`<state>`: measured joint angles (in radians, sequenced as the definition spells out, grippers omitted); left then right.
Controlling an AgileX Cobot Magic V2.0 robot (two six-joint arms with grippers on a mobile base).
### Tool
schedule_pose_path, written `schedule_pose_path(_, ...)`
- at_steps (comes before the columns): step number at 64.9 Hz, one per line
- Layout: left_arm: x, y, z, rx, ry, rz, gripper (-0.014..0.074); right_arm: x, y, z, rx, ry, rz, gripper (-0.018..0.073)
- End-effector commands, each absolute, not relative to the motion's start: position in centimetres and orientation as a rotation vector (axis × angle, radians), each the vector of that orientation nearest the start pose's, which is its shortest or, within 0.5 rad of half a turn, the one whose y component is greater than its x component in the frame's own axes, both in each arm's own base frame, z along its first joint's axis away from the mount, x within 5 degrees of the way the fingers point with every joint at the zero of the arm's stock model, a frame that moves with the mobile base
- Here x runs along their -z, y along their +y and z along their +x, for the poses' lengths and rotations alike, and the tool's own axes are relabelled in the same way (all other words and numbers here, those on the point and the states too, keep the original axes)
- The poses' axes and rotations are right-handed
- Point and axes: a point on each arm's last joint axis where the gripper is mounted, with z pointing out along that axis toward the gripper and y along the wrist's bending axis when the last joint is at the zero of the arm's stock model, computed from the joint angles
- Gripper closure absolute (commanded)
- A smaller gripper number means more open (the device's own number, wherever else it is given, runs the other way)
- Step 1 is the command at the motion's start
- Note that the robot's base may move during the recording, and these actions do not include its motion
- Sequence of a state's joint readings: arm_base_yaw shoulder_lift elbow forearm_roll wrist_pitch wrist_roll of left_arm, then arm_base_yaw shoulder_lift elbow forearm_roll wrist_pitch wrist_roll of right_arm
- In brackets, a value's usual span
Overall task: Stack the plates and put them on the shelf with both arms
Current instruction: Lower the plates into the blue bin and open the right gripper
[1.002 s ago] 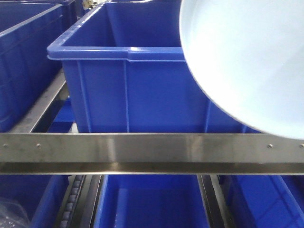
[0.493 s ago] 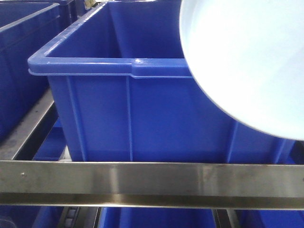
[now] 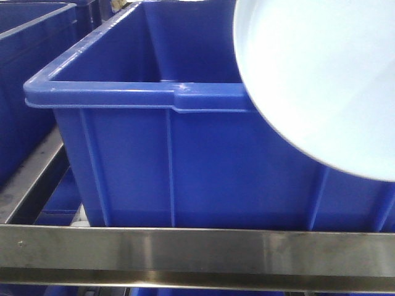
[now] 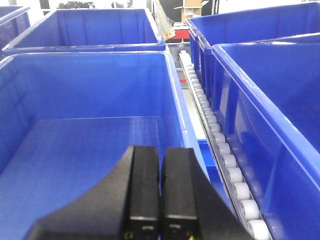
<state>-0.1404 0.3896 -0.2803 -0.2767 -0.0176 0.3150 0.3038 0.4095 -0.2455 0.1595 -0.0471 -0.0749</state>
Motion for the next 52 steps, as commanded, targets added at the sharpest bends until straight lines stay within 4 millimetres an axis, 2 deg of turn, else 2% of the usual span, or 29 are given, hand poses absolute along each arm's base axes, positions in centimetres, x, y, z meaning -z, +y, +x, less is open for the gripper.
schedule_pose_path(1,-29.8,-1.1,9.5,0.062,1.472,0.112,0.0514,-29.6,2.6,9.5,-0.287,1.42,-0.135,0.0502)
schedule_pose_path(16,-29.8,-1.1,9.5,0.062,1.472,0.112,0.0514,-29.8,2.6,9.5,-0.289,1.397,-0.126,0.0502)
schedule_pose_path(26,-29.8,-1.1,9.5,0.062,1.472,0.112,0.0514,-30.7,2.9,10.3,-0.291,1.418,-0.131,0.0502)
schedule_pose_path(35,-29.8,-1.1,9.5,0.062,1.472,0.112,0.0514,-32.4,3.7,12.6,-0.288,1.482,-0.143,0.0502)
schedule_pose_path(45,-29.8,-1.1,9.5,0.062,1.472,0.112,0.0514,-34.0,4.8,16.4,-0.279,1.536,-0.15,0.0502)
schedule_pose_path(52,-29.8,-1.1,9.5,0.062,1.472,0.112,0.0514,-34.5,5.7,19.3,-0.272,1.554,-0.148,0.0501)
